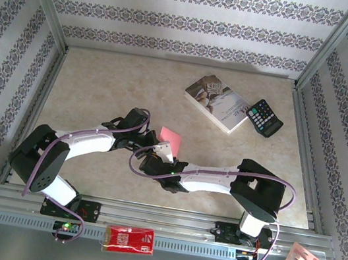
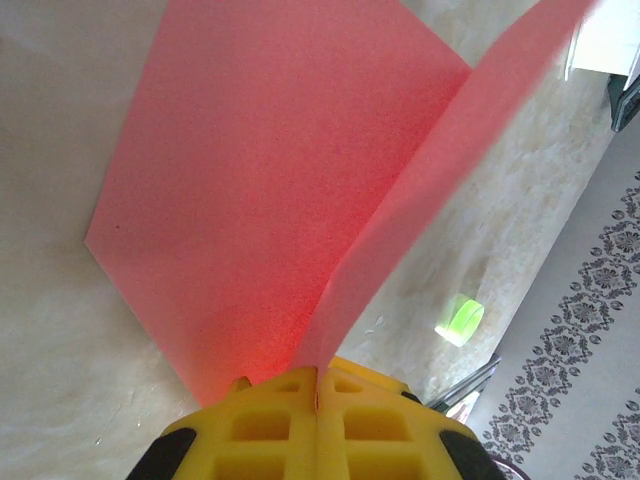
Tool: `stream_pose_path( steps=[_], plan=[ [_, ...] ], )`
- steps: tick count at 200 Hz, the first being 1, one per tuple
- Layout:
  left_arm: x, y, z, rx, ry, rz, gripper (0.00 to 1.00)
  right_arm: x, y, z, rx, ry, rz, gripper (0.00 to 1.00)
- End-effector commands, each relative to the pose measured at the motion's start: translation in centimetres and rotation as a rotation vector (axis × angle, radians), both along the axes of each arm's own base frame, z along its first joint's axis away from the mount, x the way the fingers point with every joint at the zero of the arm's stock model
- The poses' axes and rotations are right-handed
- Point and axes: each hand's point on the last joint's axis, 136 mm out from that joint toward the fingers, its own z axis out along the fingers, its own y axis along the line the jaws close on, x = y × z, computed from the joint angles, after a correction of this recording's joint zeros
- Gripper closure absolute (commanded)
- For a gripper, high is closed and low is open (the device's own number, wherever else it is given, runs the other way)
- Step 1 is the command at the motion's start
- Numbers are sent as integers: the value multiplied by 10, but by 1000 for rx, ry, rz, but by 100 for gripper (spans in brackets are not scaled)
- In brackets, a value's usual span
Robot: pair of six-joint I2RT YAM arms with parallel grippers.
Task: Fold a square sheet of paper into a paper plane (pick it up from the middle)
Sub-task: Fourth fold the wing at the center of the table.
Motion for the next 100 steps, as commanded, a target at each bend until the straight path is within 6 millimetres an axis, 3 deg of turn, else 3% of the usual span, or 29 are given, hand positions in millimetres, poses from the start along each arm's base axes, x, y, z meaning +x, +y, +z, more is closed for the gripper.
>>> stream_pose_path(
  steps=[1, 100],
  plan=[
    [-2, -1, -2, 17, 34, 9, 100, 0, -3, -1, -37, -15, -16, 69],
    [-2, -2, -5, 19, 33, 0, 100, -2, -7, -5, -59, -6, -26, 78]
  ],
)
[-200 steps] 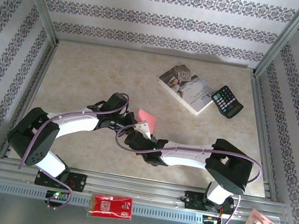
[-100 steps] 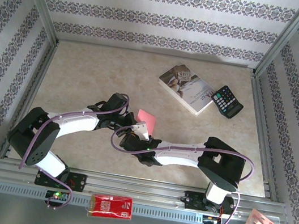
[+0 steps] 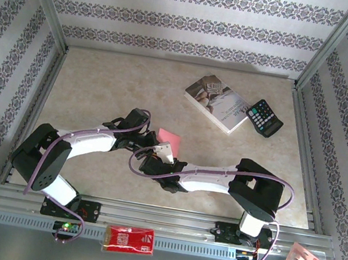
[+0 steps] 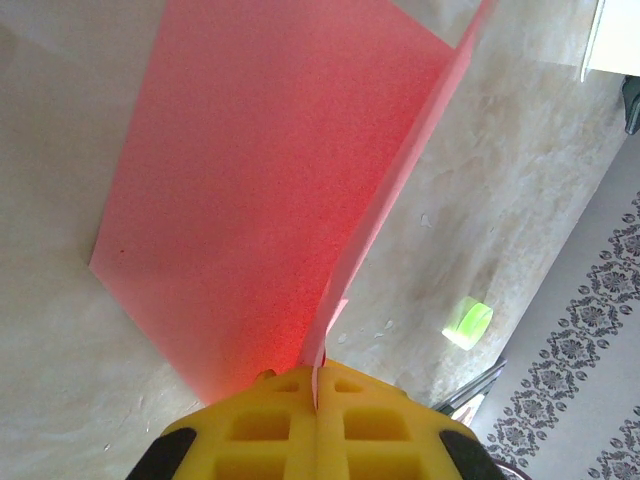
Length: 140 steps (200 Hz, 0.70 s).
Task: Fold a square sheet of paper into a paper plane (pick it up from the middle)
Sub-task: Fourth fold the wing at the center of the table.
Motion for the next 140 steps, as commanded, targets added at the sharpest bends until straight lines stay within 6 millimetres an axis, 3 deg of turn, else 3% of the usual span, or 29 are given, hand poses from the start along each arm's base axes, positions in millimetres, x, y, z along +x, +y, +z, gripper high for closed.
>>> stream_pose_path(
  steps=[1, 80, 140],
  plan=[
    [-1, -2, 0, 11, 22, 1, 100, -1, -3, -1, -40, -16, -15, 78],
    [-2, -2, -3, 14, 26, -2, 100, 0, -5, -1, -49, -18, -22, 85],
    [-5, -3, -7, 13, 32, -3, 100, 5, 2, 7, -35, -37, -17, 79]
  ],
)
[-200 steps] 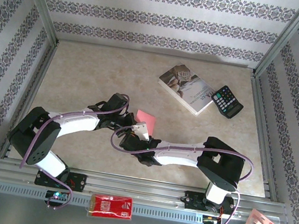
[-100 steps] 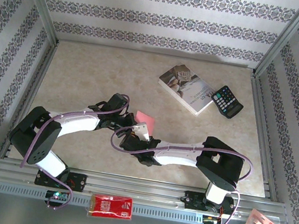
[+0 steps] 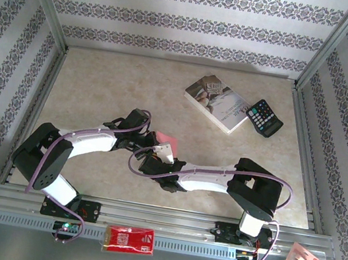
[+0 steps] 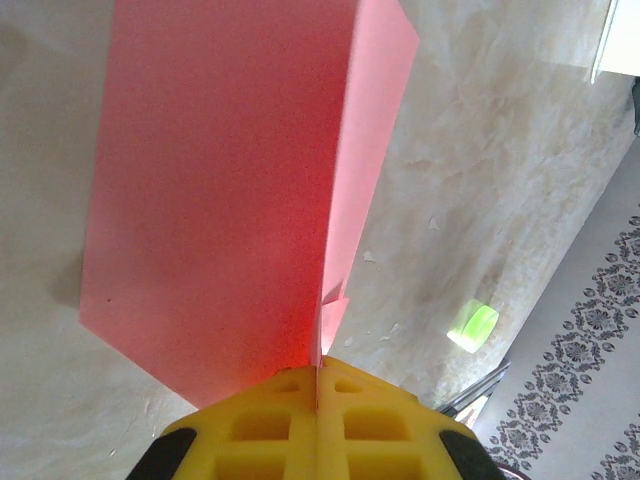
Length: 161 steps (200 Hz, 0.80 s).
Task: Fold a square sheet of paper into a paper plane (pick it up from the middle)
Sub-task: Fourth fold the wing at the center of the table.
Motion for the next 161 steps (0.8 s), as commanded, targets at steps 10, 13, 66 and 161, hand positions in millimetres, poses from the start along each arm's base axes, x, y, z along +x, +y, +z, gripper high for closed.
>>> stream_pose_path(
  steps=[10, 13, 66, 161],
  plan=[
    [-5, -3, -4, 7, 23, -3, 100, 5, 7, 9, -1, -38, -6, 79],
    [-5, -3, -4, 7, 24, -3, 100, 5, 8, 9, 0, -38, -5, 79],
    [-7, -4, -5, 8, 26, -5, 100, 7, 7, 10, -7, -40, -5, 79],
    [-7, -5, -8, 9, 31, -7, 100, 6, 13, 22, 49, -64, 19, 76]
  ],
)
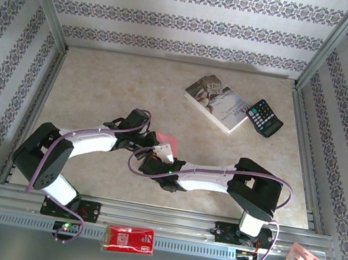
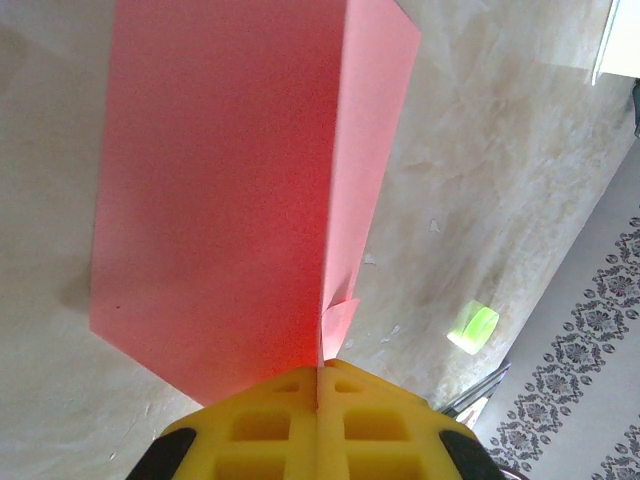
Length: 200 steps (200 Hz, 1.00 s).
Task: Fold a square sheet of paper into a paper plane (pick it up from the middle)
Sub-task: Fourth fold the wing at the center of the table.
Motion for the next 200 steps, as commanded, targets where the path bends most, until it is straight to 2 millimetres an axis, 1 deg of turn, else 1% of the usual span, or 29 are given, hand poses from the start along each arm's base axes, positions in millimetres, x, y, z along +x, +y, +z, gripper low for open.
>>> stream_pose_path(
  steps=[1, 56, 110, 150, 179, 200],
  plan=[
    [-7, -5, -7, 10, 30, -6, 100, 6, 13, 21, 67, -64, 11, 76],
    [-7, -4, -7, 14, 30, -6, 100, 2, 11, 20, 78, -61, 13, 83],
    [-7, -4, -5, 13, 26, -6, 100, 2, 4, 9, 43, -46, -7, 85],
    [-7, -4, -5, 14, 26, -5, 100, 2, 0, 5, 37, -39, -21, 89],
    [-6, -4, -4, 12, 24, -3, 100, 3, -5, 4, 41, -40, -30, 96],
    [-3, -6, 3, 2, 5, -5, 100, 4, -6, 5, 89, -32, -22, 100]
  ],
)
